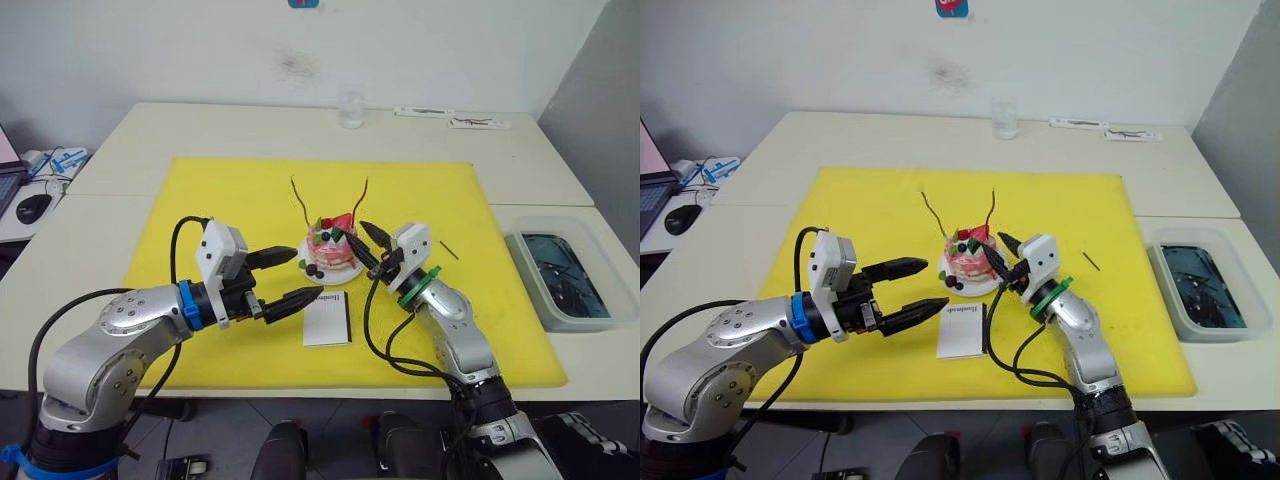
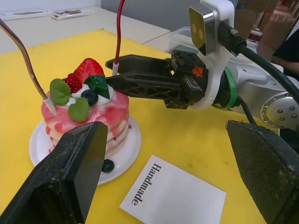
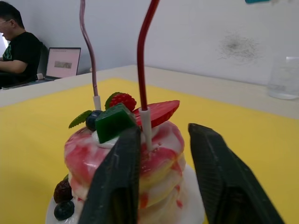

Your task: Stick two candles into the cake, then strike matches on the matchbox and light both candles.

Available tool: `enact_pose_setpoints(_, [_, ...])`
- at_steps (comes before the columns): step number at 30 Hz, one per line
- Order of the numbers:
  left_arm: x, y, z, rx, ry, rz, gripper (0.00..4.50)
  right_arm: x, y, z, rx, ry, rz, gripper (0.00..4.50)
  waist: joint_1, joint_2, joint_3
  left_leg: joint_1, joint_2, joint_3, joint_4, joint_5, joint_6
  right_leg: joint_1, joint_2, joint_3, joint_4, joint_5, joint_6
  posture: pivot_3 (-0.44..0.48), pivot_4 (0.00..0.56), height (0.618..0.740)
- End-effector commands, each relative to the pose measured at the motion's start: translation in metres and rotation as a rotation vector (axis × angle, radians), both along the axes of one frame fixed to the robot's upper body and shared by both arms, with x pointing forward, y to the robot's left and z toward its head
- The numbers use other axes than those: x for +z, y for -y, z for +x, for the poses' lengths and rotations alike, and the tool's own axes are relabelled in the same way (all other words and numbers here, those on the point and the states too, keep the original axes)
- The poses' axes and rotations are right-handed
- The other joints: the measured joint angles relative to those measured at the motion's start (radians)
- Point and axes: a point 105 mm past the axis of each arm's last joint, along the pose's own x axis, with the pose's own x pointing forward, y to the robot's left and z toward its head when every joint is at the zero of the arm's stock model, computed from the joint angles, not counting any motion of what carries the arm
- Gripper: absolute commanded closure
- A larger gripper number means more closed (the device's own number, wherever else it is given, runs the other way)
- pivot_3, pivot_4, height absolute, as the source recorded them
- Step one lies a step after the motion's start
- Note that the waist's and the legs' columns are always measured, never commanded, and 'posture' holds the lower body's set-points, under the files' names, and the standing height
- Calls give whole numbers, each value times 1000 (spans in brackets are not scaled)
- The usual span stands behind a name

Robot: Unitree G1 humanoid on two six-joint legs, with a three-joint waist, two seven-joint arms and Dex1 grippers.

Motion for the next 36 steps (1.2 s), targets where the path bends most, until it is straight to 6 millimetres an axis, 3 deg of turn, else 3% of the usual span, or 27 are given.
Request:
enact_pose_setpoints(1, [5,3,-1,-11,39,1,0,28,0,-9,22,95,31,2087,0,0,0,0,0,0,0,0,0,0,0,0,0,0,0,0,150,740])
enact_pose_setpoints(9, [4,-2,5,29,26,12,0,48,0,-32,133,139,-13,2087,1,0,0,-1,0,0,0,0,0,0,0,0,0,0,0,0,150,740])
enact_pose_setpoints(14, [4,-21,1,24,-143,2,0,50,21,-52,218,110,-146,2087,2,0,0,-1,0,0,0,0,0,0,0,0,-1,0,0,0,150,740])
enact_pose_setpoints(17, [9,-30,-16,-60,-377,-68,0,45,37,-61,269,50,-243,2668,-1,0,0,-1,0,-1,0,0,0,-1,0,-1,-1,-1,-1,0,150,740])
enact_pose_setpoints(22, [-3,-42,-30,-73,-630,-81,0,27,44,-75,382,-25,-473,4434,-2,0,1,-1,0,-1,0,0,0,-1,0,-2,-1,-1,-1,0,150,740])
enact_pose_setpoints(27, [-30,-40,-17,6,-852,-138,0,9,38,-81,445,-64,-646,4475,-1,0,1,-2,0,-2,0,0,0,-1,0,-3,-1,-1,-2,0,150,740])
enact_pose_setpoints(31, [-43,-32,-5,38,-934,-193,0,0,34,-78,459,-80,-705,4475,4,-1,1,-2,-1,-4,1,0,0,0,0,-4,-1,-1,0,0,150,740])
enact_pose_setpoints(36, [-58,-19,-3,42,-1014,-208,0,-7,30,-76,486,-90,-759,4475,7,-1,1,-3,-1,-4,1,0,0,-1,-1,-4,-1,1,3,0,150,740])
